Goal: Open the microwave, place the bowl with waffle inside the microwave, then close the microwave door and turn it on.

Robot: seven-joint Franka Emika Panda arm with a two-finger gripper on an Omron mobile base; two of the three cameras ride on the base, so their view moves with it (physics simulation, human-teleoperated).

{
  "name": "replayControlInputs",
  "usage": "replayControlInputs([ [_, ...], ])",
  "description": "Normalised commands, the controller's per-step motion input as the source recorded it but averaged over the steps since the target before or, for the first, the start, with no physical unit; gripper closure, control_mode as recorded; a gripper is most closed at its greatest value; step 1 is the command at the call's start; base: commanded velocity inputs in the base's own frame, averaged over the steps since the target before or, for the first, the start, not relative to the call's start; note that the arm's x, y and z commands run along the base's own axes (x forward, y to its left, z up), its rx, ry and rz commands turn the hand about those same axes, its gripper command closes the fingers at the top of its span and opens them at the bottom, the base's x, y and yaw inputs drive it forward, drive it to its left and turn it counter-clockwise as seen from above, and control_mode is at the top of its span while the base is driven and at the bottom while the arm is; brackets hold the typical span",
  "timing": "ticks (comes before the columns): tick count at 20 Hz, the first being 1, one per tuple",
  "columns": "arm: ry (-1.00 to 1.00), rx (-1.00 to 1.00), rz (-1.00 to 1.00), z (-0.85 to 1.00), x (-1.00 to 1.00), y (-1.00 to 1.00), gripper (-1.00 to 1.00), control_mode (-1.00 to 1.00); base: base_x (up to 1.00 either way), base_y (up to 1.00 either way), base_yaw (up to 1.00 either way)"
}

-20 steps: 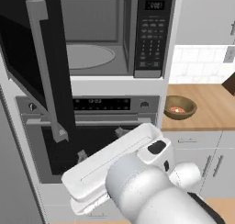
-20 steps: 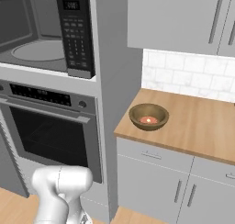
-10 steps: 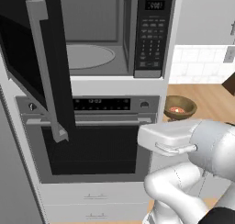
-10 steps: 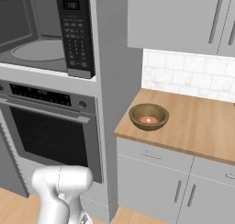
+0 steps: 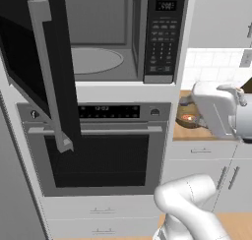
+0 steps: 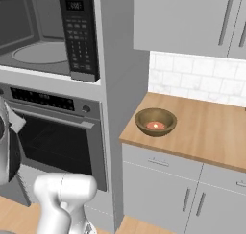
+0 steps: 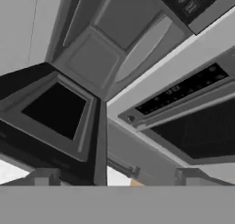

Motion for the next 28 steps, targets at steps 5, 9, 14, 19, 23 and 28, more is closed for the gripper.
replayControlInputs([
  [5,0.32,0.32,0.14,0.00,0.72,0.22,-1.00,-1.00,0.00,0.00,0.00],
  [9,0.09,0.27,0.07,-0.03,0.41,0.46,-1.00,-1.00,0.00,0.00,0.00],
  [14,0.05,0.07,0.06,-0.10,0.17,0.96,-1.00,-1.00,0.00,0.00,0.00],
  [19,0.23,0.00,0.15,0.00,0.18,0.64,-1.00,-1.00,0.00,0.00,0.00],
  [23,0.25,0.00,0.20,0.00,0.30,0.51,-1.00,-1.00,0.00,0.00,0.00],
  [28,0.02,0.00,0.14,-0.01,0.15,0.83,-1.00,-1.00,0.00,0.00,0.00],
])
